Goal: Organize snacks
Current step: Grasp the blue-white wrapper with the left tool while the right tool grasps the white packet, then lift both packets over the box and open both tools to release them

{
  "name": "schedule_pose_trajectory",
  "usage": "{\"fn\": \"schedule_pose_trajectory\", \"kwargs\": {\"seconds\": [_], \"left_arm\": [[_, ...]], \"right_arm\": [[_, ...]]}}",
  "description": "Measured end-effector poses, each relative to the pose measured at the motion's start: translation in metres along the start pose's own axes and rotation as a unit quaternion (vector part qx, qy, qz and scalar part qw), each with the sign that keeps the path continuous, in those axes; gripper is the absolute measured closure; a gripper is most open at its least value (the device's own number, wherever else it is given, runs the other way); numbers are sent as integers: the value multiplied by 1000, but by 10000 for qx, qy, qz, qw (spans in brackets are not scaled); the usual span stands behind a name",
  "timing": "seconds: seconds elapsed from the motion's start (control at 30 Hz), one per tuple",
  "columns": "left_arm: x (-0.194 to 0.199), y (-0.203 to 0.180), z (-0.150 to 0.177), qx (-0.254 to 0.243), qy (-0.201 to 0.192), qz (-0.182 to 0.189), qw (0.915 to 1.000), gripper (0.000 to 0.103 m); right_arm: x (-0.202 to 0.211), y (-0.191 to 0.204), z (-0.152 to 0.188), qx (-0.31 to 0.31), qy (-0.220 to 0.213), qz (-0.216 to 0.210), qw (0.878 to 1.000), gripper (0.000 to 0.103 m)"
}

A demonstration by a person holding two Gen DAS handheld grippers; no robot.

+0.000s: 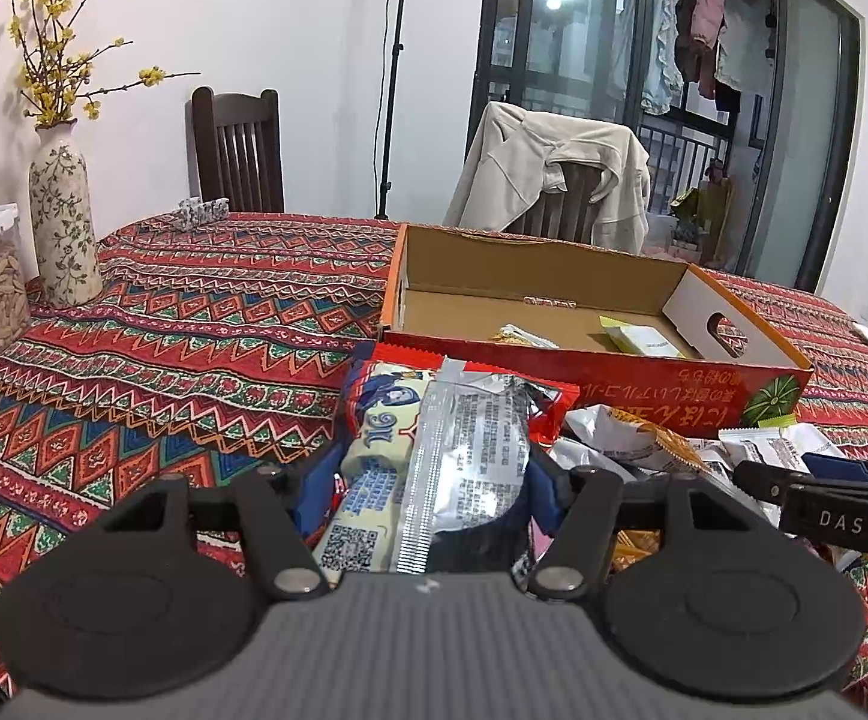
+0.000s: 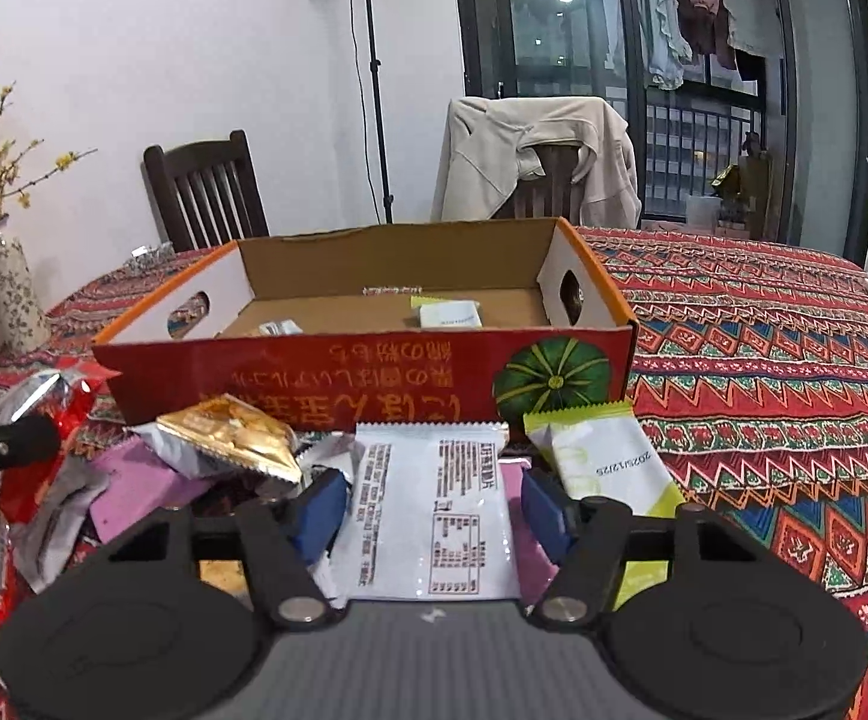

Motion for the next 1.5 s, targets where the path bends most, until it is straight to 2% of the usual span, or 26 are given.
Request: {"fn": "schedule_pose_trajectory", "kwargs": {"seconds": [0.23,0.53,0.93,1.1,1.5], "left_arm": [[-3,2,0,42,32,43,10000,39],[4,4,-3,69,-85,10,9999,39],[14,-11,-29,102,-374,240,9990,39],[12,-19,-42,196,-339,407,9984,39],[-1,-43,-77,140,-530,494,9973,39]], "right_arm": [[4,1,2,65,-19,-9,10000,53],[14,-4,2,54,-166,-91,9998,61],[35,-11,-15,88,-624,-14,9980,61],[40,-15,-24,104,-789,23,9968,61],[36,-22,-64,238,-1150,91,9930,61]]}}
Point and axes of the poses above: each gripper's, at about its wrist camera, not at the fingertips, and x roughly against the way its jaws point, y to its left, z to its underside, the point moved 1 cm from there along -x, roughly the way its jaws point, and after that the axes turned 10 degrees about x, right-handed, at the moved point
